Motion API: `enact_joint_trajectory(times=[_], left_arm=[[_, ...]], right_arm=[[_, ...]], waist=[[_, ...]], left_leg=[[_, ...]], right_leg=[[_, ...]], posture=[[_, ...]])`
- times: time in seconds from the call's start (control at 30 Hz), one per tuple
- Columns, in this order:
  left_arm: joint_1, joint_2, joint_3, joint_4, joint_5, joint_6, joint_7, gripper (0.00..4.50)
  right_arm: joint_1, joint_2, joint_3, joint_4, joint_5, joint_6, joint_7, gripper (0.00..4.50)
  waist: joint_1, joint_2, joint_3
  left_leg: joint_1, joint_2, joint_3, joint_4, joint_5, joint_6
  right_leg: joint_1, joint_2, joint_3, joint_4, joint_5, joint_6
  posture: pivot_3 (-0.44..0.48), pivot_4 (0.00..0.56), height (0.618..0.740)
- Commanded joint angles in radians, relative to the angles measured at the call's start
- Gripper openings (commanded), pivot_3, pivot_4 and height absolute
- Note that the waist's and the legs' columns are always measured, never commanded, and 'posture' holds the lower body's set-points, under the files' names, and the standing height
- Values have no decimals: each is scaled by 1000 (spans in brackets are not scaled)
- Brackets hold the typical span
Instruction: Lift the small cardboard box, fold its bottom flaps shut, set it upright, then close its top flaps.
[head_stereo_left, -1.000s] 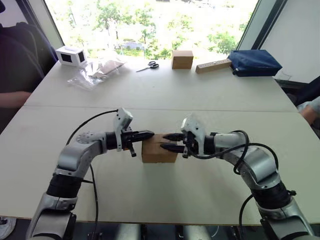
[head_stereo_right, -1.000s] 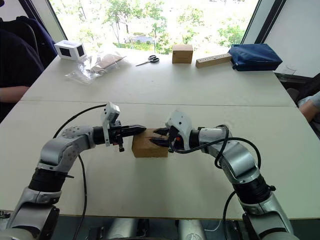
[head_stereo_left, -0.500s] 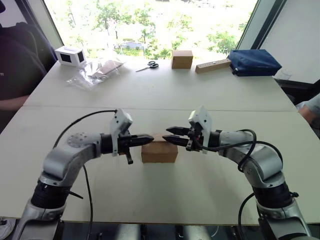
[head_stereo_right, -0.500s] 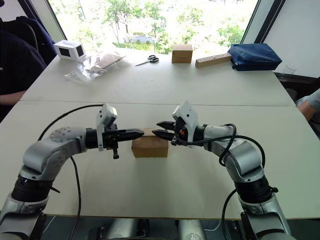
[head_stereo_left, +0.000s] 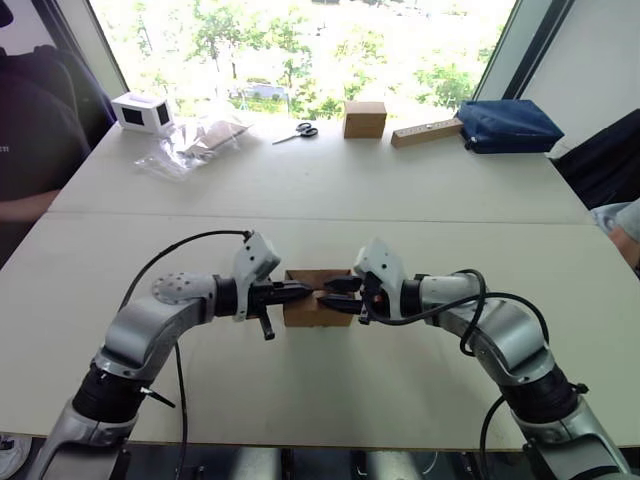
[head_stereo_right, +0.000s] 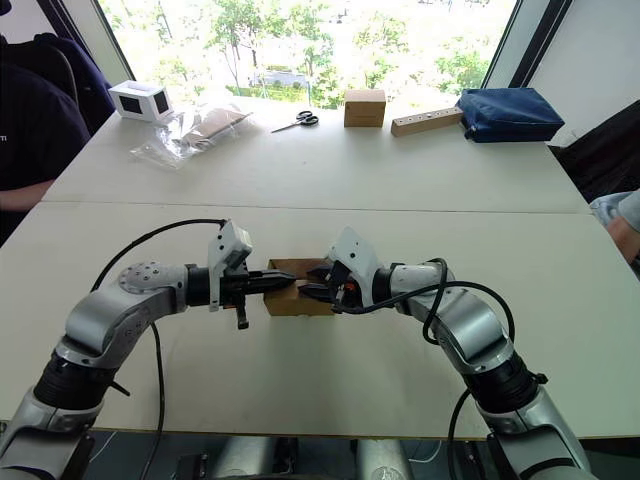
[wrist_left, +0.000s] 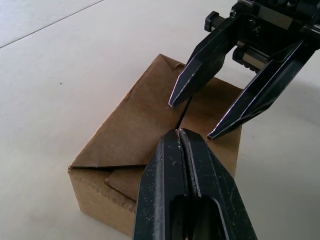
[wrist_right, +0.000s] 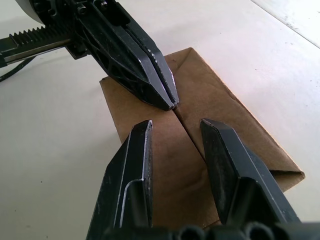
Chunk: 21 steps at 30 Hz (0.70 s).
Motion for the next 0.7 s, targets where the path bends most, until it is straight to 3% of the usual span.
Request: enact_joint_trajectory(times=[0.03, 0.2, 0.37, 0.47, 0.6, 0.7], left_arm=[[11, 4, -5, -19, 1, -3, -9, 0], [5, -27, 51, -20, -52, 16, 11, 0], [-61, -81, 257, -60, -311, 171, 92, 0], [-64, -76, 354, -109, -405, 232, 175, 0], [41, -83, 445, -234, -439, 235, 313, 0], [213, 13, 460, -325, -478, 270, 235, 0]], right_arm=[[-2, -8, 8, 9, -14, 10, -5, 1500], [1, 16, -33, 8, 11, -9, -13, 1500], [19, 70, -194, -43, 94, -37, -61, 1500], [53, 84, -311, -137, 210, -1, -79, 1500], [177, 65, -440, -292, 349, 56, -121, 1500], [331, 21, -515, -384, 434, 113, -132, 1500]], waist=[[0, 0, 0], [1, 0, 0], [1, 0, 0], [1, 0, 0], [0, 0, 0], [-2, 0, 0]], left_leg=[[0, 0, 0, 0, 0, 0], [0, 0, 0, 0, 0, 0], [-1, 0, 0, 0, 0, 0], [-1, 0, -1, 0, 0, 0], [-1, 0, -1, -1, 0, 0], [1, 0, 0, -2, 0, 0]], right_leg=[[0, 0, 0, 0, 0, 0], [0, 0, 0, 0, 0, 0], [-1, 0, 0, 0, 2, 3], [-1, 0, 0, 0, 2, 3], [-1, -1, 0, 0, 2, 3], [0, -4, 0, 0, 2, 3]], posture=[[0, 150, 740], [0, 150, 740], [0, 150, 740], [0, 150, 740], [0, 150, 740], [0, 150, 740]])
